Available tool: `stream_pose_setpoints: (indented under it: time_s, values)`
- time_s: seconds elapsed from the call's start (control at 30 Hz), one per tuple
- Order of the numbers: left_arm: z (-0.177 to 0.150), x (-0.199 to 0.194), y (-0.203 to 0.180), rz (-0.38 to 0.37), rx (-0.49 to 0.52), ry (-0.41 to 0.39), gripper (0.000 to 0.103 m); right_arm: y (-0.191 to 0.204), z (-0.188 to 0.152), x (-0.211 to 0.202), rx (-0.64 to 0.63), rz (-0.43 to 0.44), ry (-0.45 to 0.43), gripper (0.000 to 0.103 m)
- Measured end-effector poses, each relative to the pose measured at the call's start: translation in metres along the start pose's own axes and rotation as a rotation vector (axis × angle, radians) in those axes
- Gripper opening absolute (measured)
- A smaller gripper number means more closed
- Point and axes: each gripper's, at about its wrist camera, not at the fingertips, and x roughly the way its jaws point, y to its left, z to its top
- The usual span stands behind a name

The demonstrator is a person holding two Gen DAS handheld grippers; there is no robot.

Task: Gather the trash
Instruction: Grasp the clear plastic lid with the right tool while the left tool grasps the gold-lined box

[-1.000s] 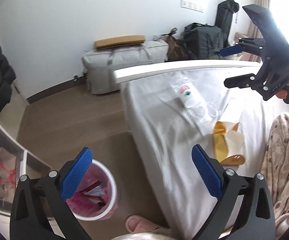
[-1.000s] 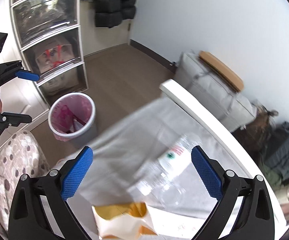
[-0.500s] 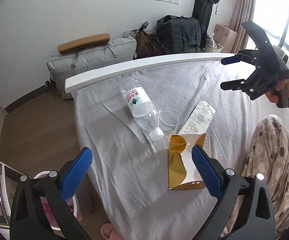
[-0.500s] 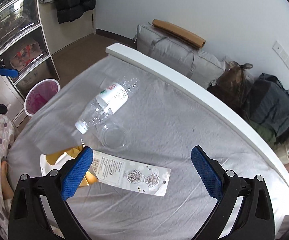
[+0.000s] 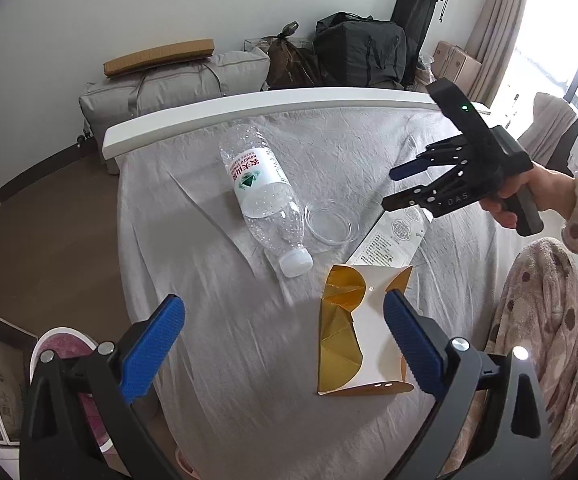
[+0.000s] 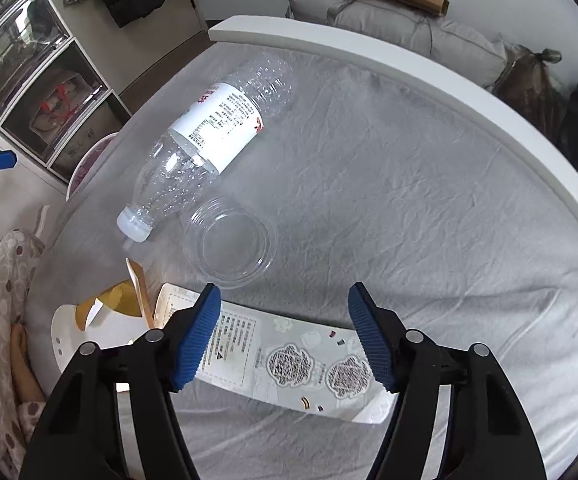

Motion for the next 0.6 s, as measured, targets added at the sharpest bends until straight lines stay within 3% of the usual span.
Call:
stream_pose_setpoints:
  time_s: [0.1,0.33,0.47,0.57,0.6]
  values:
    - [-0.001,0.008,0.005,-0.012,0.002,0.016,0.098,-0.007,0.006,0.023,0.041,0.045,0.025,0.055]
    - [-0.013,0.026,0.017,-0.025,-0.023,0.057,0.098,-0.003,0.017,0.056,0.043,0.074,0.060,0.052]
    - [-0.018,0.031,0.021,-0.040,-0.047,0.069,0.098,0.008,0.024,0.059,0.034,0.099,0.065,0.035]
    - [-0.021,0.031,0.020,-0.045,-0.052,0.069,0.098,0.020,0.026,0.063,-0.006,0.087,0.079,0.030]
    - [-0.021,0.031,0.020,-0.042,-0.052,0.067,0.098,0.024,0.025,0.063,-0.018,0.085,0.075,0.023]
